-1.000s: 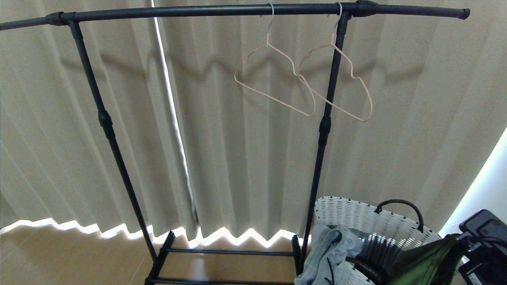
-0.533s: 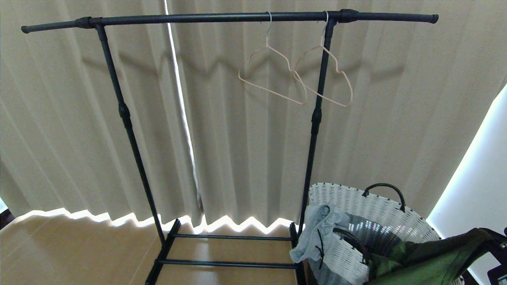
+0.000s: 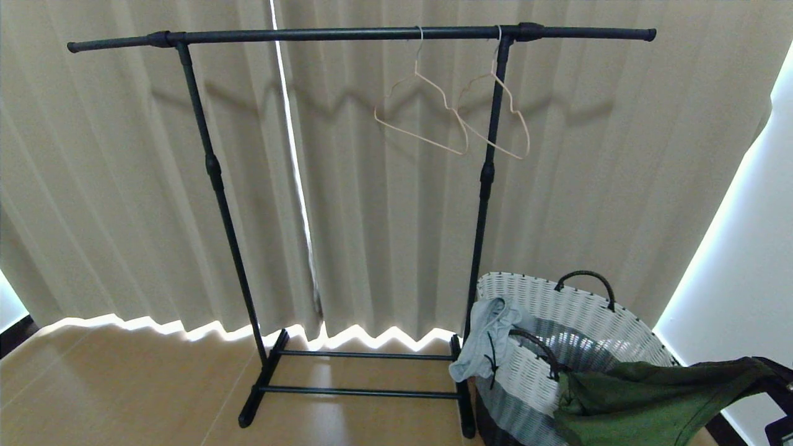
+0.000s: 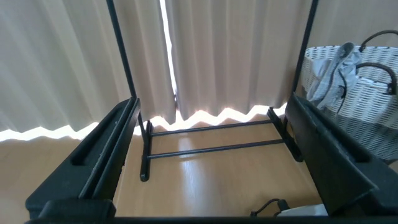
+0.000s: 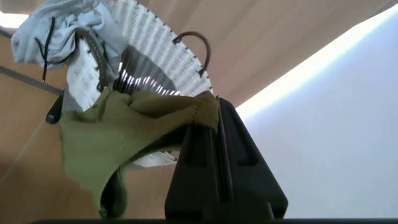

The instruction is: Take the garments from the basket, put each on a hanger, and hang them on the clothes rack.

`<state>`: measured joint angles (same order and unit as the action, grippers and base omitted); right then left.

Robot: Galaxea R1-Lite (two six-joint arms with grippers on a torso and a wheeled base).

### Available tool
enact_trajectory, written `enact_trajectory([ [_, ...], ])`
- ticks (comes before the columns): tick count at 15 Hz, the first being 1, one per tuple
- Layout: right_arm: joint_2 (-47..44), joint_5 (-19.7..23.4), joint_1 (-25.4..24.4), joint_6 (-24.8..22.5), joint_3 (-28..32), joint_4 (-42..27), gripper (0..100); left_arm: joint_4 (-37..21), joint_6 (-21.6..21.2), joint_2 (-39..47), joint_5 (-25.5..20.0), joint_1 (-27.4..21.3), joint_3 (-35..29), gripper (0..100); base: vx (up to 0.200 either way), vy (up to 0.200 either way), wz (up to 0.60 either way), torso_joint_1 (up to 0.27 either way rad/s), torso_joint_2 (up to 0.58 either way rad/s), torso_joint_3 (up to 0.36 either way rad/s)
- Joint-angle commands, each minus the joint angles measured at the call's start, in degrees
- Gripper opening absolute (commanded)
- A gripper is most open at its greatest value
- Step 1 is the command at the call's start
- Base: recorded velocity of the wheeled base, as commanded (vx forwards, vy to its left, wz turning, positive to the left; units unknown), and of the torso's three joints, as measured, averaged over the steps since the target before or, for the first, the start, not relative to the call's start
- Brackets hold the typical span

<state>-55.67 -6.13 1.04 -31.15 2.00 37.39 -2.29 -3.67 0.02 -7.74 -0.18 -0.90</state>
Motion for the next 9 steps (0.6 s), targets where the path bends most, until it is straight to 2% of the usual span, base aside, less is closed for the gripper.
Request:
enact_trajectory([
  [1, -0.14, -0.02, -0.68, -0.05, -0.24, 0.05, 0, 0.01, -0.02, -0.02, 0.01, 0.01, 0.02, 100, 0.0, 0.0, 0.0, 0.0, 0.0, 0.0],
  [7, -0.31, -0.02, -1.21, -0.05, -0.51, 0.05, 0, 0.01, 0.07, -0.02, 0.01, 0.01, 0.02, 100, 0.0, 0.2, 0.0, 0.002, 0.0, 0.002],
  [9, -0.75, 0.07, -1.3, -0.05, 0.02, 0.05, 0, 0.01, -0.29, -0.02, 0.09, 0.01, 0.11, 100, 0.0, 0.0, 0.0, 0.0, 0.0, 0.0],
])
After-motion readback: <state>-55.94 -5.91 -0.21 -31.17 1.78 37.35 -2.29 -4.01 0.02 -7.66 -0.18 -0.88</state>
